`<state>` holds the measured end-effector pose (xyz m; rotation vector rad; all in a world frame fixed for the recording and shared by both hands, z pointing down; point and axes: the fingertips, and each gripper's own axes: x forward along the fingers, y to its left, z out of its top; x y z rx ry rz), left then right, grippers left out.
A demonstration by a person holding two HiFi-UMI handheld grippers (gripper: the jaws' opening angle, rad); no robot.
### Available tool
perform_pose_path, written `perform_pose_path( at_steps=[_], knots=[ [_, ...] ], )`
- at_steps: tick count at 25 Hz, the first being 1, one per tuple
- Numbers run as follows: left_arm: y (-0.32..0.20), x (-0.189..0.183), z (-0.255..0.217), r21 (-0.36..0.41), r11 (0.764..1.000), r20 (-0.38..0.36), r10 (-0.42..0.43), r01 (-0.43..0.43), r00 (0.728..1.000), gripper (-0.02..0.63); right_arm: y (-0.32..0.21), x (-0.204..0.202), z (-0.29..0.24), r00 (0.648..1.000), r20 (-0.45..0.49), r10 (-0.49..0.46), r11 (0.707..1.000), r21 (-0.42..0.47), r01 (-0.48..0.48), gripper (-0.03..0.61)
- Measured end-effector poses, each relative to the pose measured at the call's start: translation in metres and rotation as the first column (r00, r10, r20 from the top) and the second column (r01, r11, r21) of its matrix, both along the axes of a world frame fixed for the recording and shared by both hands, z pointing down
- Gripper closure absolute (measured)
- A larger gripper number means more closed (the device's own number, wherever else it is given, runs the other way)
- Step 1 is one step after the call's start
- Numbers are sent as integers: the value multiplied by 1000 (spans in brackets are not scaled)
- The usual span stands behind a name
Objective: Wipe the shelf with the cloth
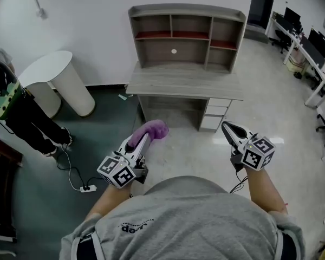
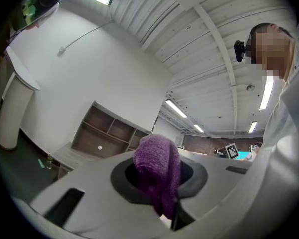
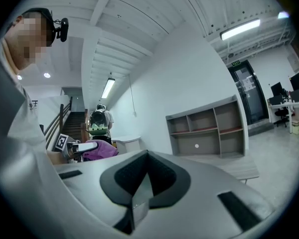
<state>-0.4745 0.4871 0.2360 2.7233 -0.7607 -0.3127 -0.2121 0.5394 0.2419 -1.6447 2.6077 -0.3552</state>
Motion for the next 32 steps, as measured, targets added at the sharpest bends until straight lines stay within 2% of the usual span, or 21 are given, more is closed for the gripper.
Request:
perform_pose_path(
  at_steps=[6,11,14,18,25,28,32],
  knots=[
    [-15,61,12,-6,999,-12,35,-36,999,545,-15,58,18,1000,3,13,999,-31,-13,557],
    [-66,89,27,-38,997,10,73,-72,997,545,-63,81,34,999,20,24,998,-52,-23,557],
    [-128,98,41,-56,995,2,87,-86,996,545,-118,90,43,999,36,37,998,-50,-35,557],
    [-238,114,56,-45,989,-10,139,-139,990,545,-217,94,48,999,33,36,999,-11,-36,557],
    [-435,149,16,27,972,25,233,-234,972,545,-401,101,8,997,27,67,997,35,-68,557],
    [-495,170,7,33,970,34,242,-243,970,545,-458,114,1,997,23,70,997,29,-71,557],
    [-547,206,11,43,972,52,228,-230,972,545,-503,141,8,998,20,62,998,8,-62,557]
  ],
)
